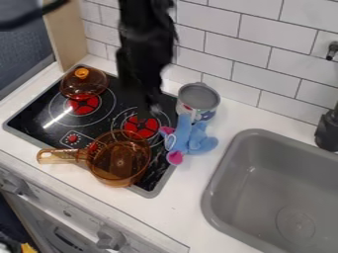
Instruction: Move the pot
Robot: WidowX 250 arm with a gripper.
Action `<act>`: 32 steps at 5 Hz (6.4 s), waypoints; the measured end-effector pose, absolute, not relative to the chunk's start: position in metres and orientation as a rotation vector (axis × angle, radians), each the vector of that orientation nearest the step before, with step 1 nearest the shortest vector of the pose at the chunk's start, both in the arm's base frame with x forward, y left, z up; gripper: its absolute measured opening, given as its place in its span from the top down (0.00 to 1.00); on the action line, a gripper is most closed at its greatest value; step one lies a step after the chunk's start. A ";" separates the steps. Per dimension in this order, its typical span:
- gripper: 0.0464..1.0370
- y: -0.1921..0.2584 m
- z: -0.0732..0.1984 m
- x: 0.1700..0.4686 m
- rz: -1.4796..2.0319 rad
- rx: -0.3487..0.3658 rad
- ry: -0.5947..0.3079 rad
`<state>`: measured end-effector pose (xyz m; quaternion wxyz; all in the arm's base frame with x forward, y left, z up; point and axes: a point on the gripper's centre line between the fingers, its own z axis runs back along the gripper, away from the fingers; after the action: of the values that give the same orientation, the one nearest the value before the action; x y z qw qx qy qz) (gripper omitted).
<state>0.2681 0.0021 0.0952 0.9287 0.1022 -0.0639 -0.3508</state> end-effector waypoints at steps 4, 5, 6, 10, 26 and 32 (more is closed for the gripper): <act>0.04 -0.009 0.047 0.217 -0.661 0.126 -0.033; 0.04 -0.006 0.037 0.216 -0.649 0.094 -0.023; 0.04 -0.002 0.022 0.218 -0.657 0.048 -0.032; 0.65 -0.003 -0.003 0.230 -0.708 -0.011 -0.118; 0.96 0.187 0.016 0.259 -0.249 0.265 -0.062; 0.03 0.168 0.021 0.265 -0.301 0.201 -0.099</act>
<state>0.2649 0.1685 0.0209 0.9825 0.1000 -0.0494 -0.1495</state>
